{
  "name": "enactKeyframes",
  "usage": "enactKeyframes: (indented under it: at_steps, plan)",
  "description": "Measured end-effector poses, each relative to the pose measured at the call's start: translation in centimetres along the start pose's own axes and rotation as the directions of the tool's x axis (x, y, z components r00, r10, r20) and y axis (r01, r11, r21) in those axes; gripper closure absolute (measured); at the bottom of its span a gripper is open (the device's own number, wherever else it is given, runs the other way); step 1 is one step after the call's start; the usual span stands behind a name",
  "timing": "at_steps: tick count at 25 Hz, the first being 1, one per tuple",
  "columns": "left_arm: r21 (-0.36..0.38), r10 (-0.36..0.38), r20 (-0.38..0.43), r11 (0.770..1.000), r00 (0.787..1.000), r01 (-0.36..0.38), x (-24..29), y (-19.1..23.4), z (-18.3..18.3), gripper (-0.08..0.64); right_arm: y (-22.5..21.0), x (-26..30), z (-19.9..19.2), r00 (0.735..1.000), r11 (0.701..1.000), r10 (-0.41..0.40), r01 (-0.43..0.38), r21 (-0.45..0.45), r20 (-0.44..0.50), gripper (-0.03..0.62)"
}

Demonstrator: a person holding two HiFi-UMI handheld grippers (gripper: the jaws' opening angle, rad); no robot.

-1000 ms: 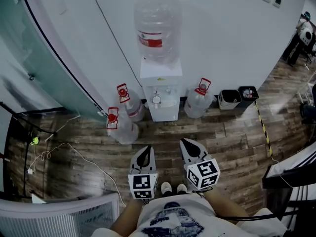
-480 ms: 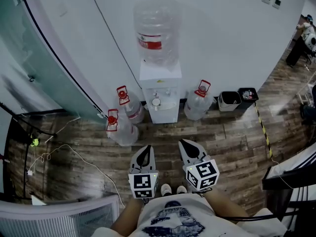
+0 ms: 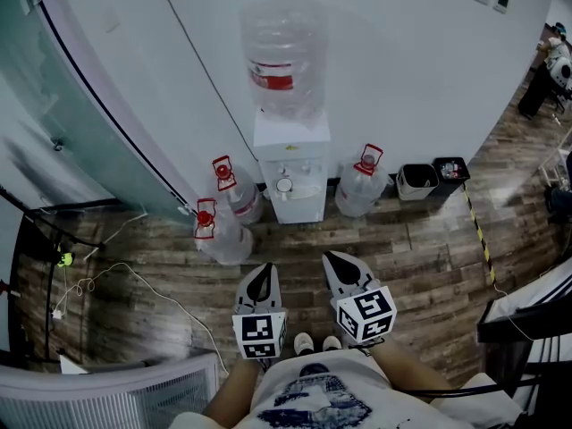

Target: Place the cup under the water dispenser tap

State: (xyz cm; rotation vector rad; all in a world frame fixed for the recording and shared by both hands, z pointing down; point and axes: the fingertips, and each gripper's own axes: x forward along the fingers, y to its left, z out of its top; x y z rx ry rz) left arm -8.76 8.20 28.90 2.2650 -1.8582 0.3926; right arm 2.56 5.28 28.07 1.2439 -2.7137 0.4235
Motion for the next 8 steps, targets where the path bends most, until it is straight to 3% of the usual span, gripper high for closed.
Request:
enactKeyframes:
  at_steps: [8]
  plan:
    - [-0.001,0.0,0.005,1.0,1.0,0.0,0.42,-0.05,-0.12,0.511,-0.27,0.55,-0.25,1.0,1.0,0.006,-0.006,-0.001,-0.003,0.574]
